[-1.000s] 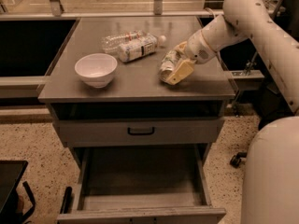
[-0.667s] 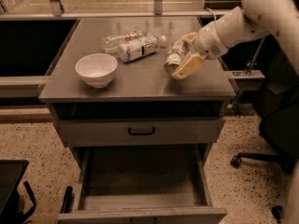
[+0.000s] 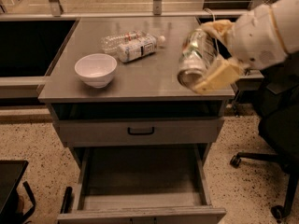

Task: Place 7up can into middle drawer

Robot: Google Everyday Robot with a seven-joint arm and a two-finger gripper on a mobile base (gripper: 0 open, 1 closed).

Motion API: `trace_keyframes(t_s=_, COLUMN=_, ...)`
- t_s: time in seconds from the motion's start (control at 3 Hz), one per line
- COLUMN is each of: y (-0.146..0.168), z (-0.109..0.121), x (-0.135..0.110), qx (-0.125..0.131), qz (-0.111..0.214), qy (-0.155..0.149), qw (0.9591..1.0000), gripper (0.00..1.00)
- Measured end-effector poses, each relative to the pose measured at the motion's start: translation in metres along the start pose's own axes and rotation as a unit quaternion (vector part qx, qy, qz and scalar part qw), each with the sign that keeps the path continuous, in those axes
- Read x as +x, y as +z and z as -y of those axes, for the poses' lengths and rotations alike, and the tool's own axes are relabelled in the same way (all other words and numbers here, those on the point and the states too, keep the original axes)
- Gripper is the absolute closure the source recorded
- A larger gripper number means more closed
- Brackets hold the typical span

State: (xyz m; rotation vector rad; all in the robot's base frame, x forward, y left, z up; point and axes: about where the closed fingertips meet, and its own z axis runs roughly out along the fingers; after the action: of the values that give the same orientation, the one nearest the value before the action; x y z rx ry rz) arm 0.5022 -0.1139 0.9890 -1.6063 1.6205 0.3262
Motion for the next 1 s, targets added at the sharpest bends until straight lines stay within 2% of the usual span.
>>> trace_keyframes(t_s=0.33, y=-0.025, z=-0.037, x=0.022, qx=0.009, qz=-0.041, qy=0.024, qw=0.9989, gripper=1.0)
trace_keyframes(t_s=0.67, y=-0.025, z=-0.037, x=0.022, qx=0.008, qz=-0.041, qy=0.024, qw=0.9989, gripper=1.0)
trace_keyframes(t_s=1.0, y=0.001, z=-0.044, x=0.055, qx=0.003, qz=0.002, qy=0.053, qw=0.9986, gripper=1.0)
